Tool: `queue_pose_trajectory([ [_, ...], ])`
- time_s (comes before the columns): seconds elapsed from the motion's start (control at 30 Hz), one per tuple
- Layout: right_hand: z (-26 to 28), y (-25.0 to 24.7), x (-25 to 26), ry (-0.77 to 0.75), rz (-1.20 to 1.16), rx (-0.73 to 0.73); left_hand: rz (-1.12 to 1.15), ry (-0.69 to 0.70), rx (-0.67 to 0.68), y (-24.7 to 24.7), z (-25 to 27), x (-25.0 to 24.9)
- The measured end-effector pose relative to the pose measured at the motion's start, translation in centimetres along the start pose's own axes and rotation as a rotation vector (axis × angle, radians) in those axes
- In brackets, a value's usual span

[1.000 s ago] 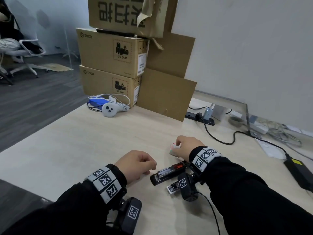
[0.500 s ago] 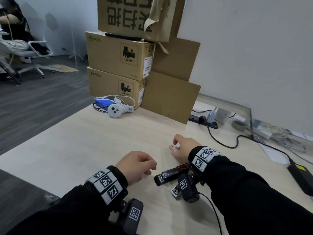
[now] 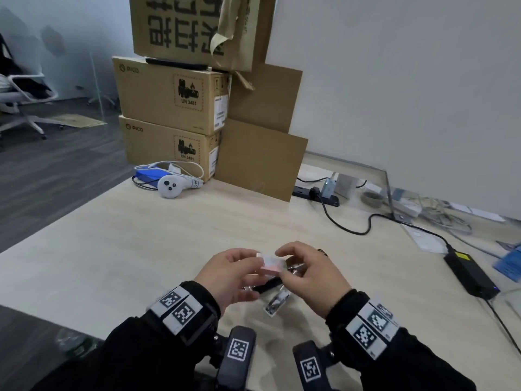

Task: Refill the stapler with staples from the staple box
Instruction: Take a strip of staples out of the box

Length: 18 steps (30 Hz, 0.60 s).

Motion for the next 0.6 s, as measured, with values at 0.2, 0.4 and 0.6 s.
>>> queue_pose_trajectory([
  [0.2, 1.2, 1.2, -2.3, 0.403, -0.734, -0.138, 0.056, 0.002, -0.053, 0.1, 0.0, 0.7],
  [0.4, 1.1, 2.1, -2.7, 0.475, -0.907, -0.106, -0.018, 0.016, -0.042, 0.7, 0.0, 1.0],
  [0.6, 1.6, 2.2, -3.4, 0.500, -0.929, -0.113, -0.020, 0.011, -0.014, 0.8, -0.2, 1.5],
])
Point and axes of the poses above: each hand's wrist, its own z-axis away from the middle knuckle, its own y-axis out of the palm, x = y × z, the point moved 3 cm from there along -z, towards the middle knuckle, and after that the axes turned 3 degrees about x, right-handed, at the moved point
